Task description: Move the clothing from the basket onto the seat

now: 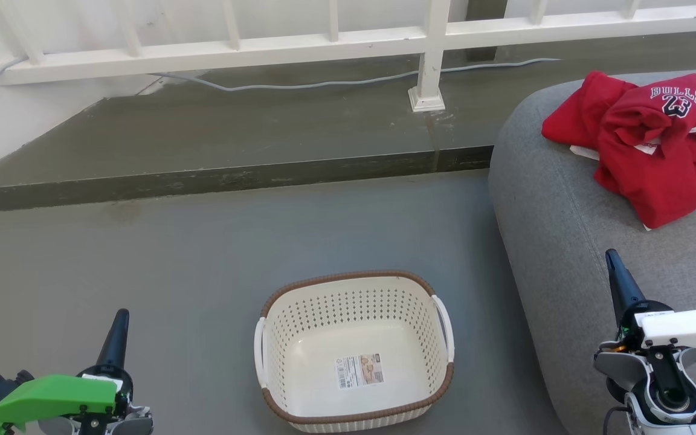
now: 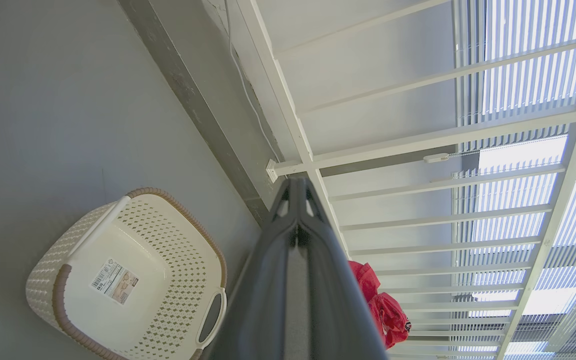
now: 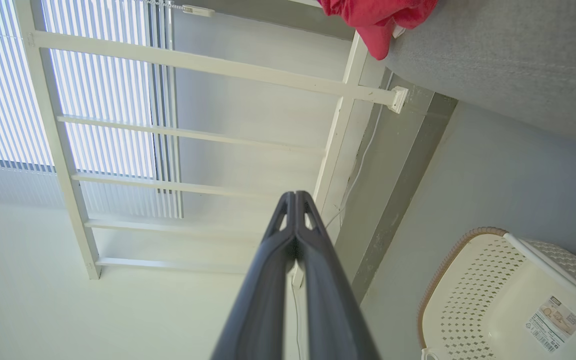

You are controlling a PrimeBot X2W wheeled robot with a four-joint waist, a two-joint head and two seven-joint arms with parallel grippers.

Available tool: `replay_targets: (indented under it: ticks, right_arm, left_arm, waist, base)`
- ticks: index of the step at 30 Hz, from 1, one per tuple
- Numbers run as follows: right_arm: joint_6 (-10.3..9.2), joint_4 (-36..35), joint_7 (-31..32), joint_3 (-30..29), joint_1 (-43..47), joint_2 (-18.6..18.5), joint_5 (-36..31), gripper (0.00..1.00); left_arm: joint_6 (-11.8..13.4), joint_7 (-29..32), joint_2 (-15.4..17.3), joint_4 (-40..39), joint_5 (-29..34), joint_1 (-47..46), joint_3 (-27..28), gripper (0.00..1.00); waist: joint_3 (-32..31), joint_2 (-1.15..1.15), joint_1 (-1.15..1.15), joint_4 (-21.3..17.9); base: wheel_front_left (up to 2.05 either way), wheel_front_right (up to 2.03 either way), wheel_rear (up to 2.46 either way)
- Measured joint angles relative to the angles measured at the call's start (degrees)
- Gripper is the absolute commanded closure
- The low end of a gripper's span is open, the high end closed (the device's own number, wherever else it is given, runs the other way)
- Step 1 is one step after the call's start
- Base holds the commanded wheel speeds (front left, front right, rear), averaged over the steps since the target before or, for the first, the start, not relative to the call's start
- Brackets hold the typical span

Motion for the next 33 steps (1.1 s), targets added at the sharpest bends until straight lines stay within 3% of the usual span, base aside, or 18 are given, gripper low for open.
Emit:
replay_targets:
  ticks: [17,33]
  right_arm:
    - [1.03,0.3,2.9,-2.6,-1.0,-0.2,12.7,1.0]
    - [1.11,0.5,3.0,-2.8,-1.0,-0.2,13.1,1.0]
  left_arm:
    - [-2.3,2.6,-0.5,3.3,-11.7,-2.8,1.8,1.0]
    - [-2.6,2.8,-1.0,3.7,-11.7,-3.2,1.9,1.0]
  waist:
    - [-0.3,0.0,0.0,0.3]
    - [-0.3,0.0,0.0,0.3]
  base:
    - [0.0,0.0,0.0]
    - [0.0,0.0,0.0]
